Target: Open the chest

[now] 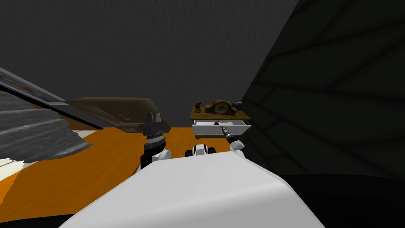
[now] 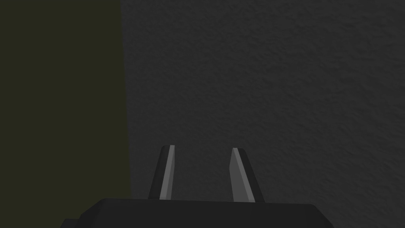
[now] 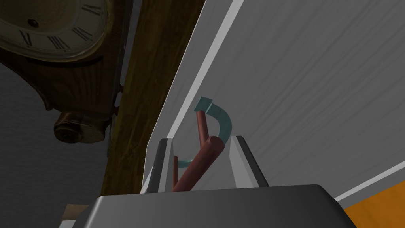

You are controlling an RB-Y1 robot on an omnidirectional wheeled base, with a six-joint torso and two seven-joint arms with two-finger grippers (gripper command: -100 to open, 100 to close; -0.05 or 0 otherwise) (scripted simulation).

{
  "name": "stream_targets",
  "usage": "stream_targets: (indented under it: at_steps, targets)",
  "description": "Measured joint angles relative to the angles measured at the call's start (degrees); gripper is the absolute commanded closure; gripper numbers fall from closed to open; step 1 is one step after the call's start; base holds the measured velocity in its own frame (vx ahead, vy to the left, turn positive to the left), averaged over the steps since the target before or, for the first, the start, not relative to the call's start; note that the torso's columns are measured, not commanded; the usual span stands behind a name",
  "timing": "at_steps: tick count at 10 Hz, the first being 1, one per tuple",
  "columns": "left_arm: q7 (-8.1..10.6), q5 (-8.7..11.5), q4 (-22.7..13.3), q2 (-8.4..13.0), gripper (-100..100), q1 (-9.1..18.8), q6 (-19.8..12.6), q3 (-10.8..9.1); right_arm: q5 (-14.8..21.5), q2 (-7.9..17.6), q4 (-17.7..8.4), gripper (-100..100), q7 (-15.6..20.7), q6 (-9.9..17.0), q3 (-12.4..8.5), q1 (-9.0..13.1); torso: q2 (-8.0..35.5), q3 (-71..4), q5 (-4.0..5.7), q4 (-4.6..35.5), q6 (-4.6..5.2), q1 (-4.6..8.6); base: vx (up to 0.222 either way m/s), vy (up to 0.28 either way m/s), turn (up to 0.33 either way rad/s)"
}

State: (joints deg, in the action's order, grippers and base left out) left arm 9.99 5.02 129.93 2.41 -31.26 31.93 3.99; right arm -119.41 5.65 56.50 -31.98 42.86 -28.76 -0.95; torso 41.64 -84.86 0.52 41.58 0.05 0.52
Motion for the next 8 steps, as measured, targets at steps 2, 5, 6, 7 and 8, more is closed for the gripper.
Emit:
stream_targets:
  at_steps: [2,5,6,7,8]
  targets:
    - [0.0,0.0,0.0,0.0,0,0.01,0.0,0.0,0.36,0.2,0.84,100,-0.74,-0.19,0.25,-0.7,0.23,0.13,0.03,0.01,0.01,-0.02,-0.2,0.025,-0.04]
    - [0.0,0.0,0.0,0.01,0,-0.01,0.0,0.0,1.28,1.57,0.77,-100,-2.63,-1.65,0.82,0.41,-0.03,-0.08,-0.42,0.48,-0.12,-0.39,-0.084,0.035,0.035]
    - [0.0,0.0,0.0,0.0,0,-0.02,0.0,0.0,1.65,2.19,1.08,-100,-3.88,-2.41,1.11,0.84,0.16,0.02,-0.51,0.58,-0.13,-0.52,-0.031,0.033,0.042]
    - [0.0,0.0,0.0,0.0,0,-0.01,0.0,0.0,1.75,3.06,0.45,-100,-4.61,-2.77,1.06,1.75,0.42,0.18,-0.51,0.65,-0.11,-0.53,-0.022,0.027,0.023]
    - [0.0,0.0,0.0,0.0,0,-0.01,0.0,0.0,2.06,3.57,0.81,-100,-5.53,-3.29,1.34,2.04,0.6,0.28,-0.51,0.7,-0.07,-0.5,-0.034,0.03,0.035]
